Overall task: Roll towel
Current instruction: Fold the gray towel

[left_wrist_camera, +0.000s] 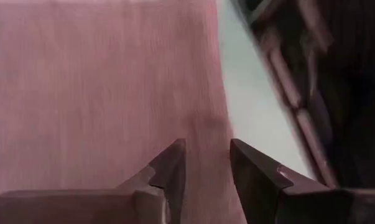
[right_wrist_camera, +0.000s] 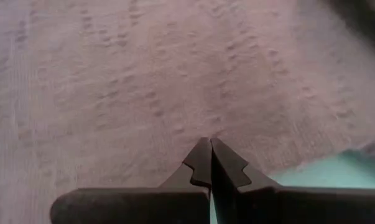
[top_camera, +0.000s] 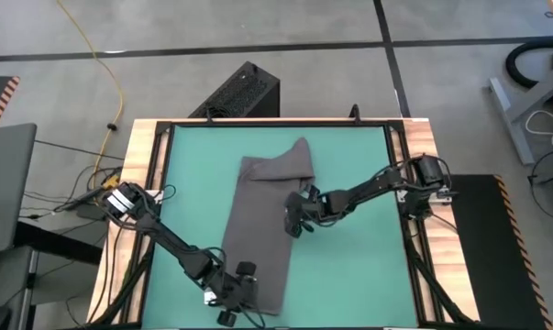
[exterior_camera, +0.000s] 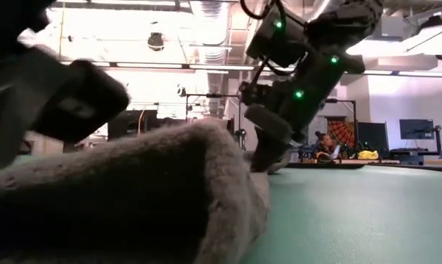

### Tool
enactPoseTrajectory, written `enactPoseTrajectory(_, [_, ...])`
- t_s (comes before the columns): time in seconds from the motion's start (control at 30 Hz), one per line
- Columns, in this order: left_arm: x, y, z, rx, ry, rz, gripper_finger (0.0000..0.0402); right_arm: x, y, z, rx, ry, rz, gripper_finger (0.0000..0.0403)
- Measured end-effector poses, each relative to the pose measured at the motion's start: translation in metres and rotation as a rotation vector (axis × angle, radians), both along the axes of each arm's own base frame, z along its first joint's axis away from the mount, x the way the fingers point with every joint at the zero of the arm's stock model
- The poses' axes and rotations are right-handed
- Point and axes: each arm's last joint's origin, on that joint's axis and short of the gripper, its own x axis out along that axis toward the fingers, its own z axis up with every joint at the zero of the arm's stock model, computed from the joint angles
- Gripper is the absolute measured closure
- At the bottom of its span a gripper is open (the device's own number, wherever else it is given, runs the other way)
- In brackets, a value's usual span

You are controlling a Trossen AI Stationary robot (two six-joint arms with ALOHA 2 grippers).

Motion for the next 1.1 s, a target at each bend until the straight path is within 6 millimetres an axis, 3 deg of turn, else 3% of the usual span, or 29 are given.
enactPoseTrajectory(0.17, [-0.011,0.008,-0.010,0.099,0.150,0.050,0.0306,-0.006,0.031,-0.007,0.055,0.021,0.009,0.0384])
enactPoseTrajectory(0.4, [-0.029,0.022,-0.013,0.259,0.333,0.042,0.0331,-0.018,0.098,0.004,0.225,-0.027,0.076,0.0384])
enactPoseTrajectory(0.53, [-0.049,0.038,0.000,0.366,0.494,0.065,0.0344,-0.016,0.123,0.019,0.240,-0.058,0.146,0.0384])
enactPoseTrajectory(0.67, [-0.070,0.057,0.023,0.473,0.573,0.178,0.0354,-0.014,0.127,0.035,0.154,-0.041,0.102,0.0384])
enactPoseTrajectory(0.8, [-0.081,0.066,0.057,0.481,0.430,0.309,0.0359,-0.014,0.128,0.050,0.071,-0.012,0.036,0.0384])
enactPoseTrajectory(0.93, [-0.082,0.054,0.077,0.367,0.182,0.308,0.0359,-0.018,0.134,0.063,0.045,0.059,0.025,0.0384])
enactPoseTrajectory(1.1, [-0.081,0.023,0.067,0.227,-0.018,0.130,0.0333,-0.028,0.145,0.072,0.033,0.109,0.021,0.0384])
